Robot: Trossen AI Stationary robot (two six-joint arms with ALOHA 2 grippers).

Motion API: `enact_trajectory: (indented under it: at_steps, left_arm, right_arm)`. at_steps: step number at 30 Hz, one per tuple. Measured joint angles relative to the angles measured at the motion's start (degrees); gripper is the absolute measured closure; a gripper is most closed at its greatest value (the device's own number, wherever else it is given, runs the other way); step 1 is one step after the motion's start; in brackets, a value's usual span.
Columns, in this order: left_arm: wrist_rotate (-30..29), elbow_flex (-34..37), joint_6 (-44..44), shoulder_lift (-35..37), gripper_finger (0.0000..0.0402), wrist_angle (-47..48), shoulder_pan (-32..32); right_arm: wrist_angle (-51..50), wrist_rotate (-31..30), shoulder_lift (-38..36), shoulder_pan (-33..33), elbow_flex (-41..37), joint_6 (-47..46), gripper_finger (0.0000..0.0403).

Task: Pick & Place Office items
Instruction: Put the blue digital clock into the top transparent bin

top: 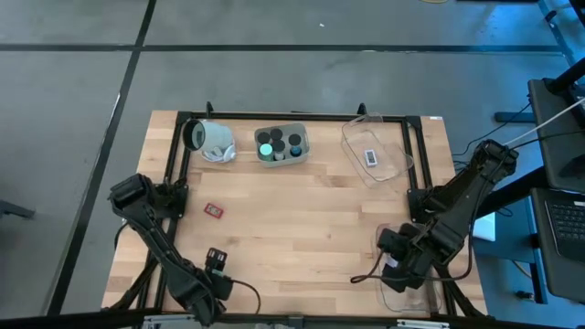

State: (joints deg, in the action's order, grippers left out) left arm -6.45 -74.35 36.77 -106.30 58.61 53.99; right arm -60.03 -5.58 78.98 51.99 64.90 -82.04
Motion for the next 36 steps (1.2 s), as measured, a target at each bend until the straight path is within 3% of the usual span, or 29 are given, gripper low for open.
enact_trajectory:
  at_steps: [15, 19, 25, 28, 32, 36]
  left_arm:
    - [0.8, 9.4, 1.5, 0.1, 0.0123, -8.1, -0.9]
    - [1.4, 9.4, 3.0, 0.1, 0.0157, -9.2, -0.9]
    - [2.5, 9.2, 5.0, 0.1, 0.0253, -11.9, -0.9]
    - [1.8, 8.0, 7.4, 0.1, 0.0259, -12.6, -1.3]
    - [-3.7, 4.9, 9.6, 0.8, 0.0263, -11.6, -2.2]
    - [-14.9, 0.4, 10.5, 2.3, 0.0263, -8.9, -3.7]
  right_arm:
    - [0.0, 0.5, 0.0, -2.5, 0.0, 2.1, 0.0076]
    - [0.0, 0.5, 0.0, -3.1, 0.0, 3.4, 0.0076]
    - [0.0, 0.5, 0.0, -3.7, 0.0, 5.3, 0.0076]
    - [0.0, 0.1, 0.0, -3.7, 0.0, 6.3, 0.0076]
    - [0.7, -3.2, 0.0, -3.7, 0.0, 8.3, 0.0076]
    - [3.4, -9.5, 0.0, -3.9, 0.0, 12.3, 0.0076]
